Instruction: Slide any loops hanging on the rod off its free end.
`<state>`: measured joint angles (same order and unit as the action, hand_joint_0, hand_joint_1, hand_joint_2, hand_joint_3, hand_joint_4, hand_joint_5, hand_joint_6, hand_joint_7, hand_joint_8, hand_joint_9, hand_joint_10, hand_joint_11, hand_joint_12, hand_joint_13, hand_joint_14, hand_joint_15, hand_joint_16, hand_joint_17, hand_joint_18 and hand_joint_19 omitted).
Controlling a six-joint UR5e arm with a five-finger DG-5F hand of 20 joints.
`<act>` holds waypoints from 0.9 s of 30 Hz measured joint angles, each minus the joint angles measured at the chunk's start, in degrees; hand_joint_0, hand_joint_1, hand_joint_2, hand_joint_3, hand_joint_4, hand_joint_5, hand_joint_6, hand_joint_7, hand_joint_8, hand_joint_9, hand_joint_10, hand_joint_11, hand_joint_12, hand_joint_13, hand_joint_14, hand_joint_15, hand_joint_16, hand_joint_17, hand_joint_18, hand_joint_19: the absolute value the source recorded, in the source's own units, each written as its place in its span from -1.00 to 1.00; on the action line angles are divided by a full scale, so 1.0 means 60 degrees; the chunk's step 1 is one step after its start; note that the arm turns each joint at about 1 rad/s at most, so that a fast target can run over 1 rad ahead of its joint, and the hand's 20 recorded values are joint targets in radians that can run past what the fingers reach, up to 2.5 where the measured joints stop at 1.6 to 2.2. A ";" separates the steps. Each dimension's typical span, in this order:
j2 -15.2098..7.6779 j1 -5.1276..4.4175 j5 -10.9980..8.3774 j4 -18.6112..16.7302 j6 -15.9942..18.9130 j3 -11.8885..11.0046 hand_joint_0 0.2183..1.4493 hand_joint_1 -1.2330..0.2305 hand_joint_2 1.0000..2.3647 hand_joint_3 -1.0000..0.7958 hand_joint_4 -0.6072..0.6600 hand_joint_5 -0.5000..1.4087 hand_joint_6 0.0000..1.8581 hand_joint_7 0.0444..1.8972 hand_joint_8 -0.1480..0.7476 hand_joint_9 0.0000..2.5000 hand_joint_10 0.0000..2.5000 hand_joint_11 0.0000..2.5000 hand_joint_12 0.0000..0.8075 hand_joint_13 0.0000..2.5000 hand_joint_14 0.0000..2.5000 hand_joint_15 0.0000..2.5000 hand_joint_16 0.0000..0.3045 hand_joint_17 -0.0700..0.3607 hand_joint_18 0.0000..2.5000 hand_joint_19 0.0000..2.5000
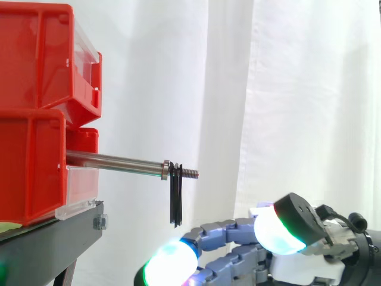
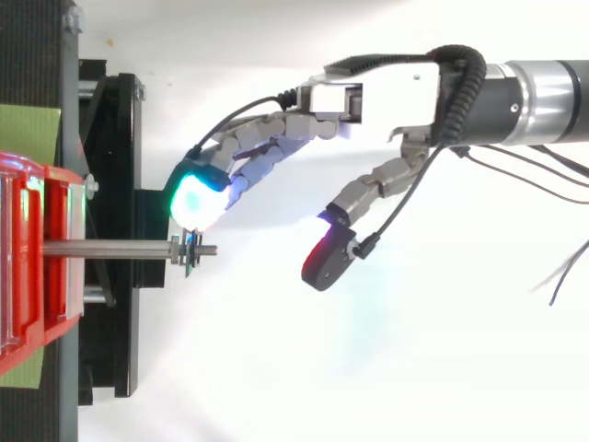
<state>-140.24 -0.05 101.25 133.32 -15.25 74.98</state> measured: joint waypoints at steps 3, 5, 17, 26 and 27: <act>-0.0340 0.0034 0.0191 0.0092 0.0012 -0.0501 -0.49 -0.15 -1.00 -0.44 0.38 -0.68 -0.46 -0.09 -0.11 -0.60 -1.00 -0.97 -0.28 -0.70 -1.00 -1.00 -0.77 -0.31 -0.84 -1.00; -0.0550 0.0031 0.0418 0.0131 0.0006 -0.0880 -0.50 -0.15 -1.00 -0.44 0.39 -0.68 -0.46 -0.08 -0.11 -0.60 -1.00 -0.97 -0.28 -0.69 -1.00 -1.00 -0.77 -0.31 -0.84 -1.00; -0.0736 -0.0071 0.0757 0.0091 -0.0049 -0.1512 -0.49 -0.14 -1.00 -0.44 0.41 -0.66 -0.46 -0.01 -0.10 -0.58 -1.00 -0.97 -0.28 -0.68 -1.00 -1.00 -0.77 -0.30 -0.82 -1.00; -0.0739 -0.0108 0.0770 0.0020 -0.0159 -0.1566 -0.47 -0.15 -1.00 -0.44 0.39 -0.64 -0.46 0.14 -0.11 -0.57 -1.00 -0.96 -0.29 -0.67 -1.00 -1.00 -0.77 -0.31 -0.81 -1.00; -0.0739 -0.0103 0.0777 0.0016 -0.0162 -0.1571 -0.46 -0.15 -1.00 -0.44 0.38 -0.64 -0.46 0.16 -0.11 -0.58 -1.00 -0.96 -0.30 -0.67 -1.00 -1.00 -0.77 -0.31 -0.81 -1.00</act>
<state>-144.67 -0.66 105.91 133.41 -16.22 65.56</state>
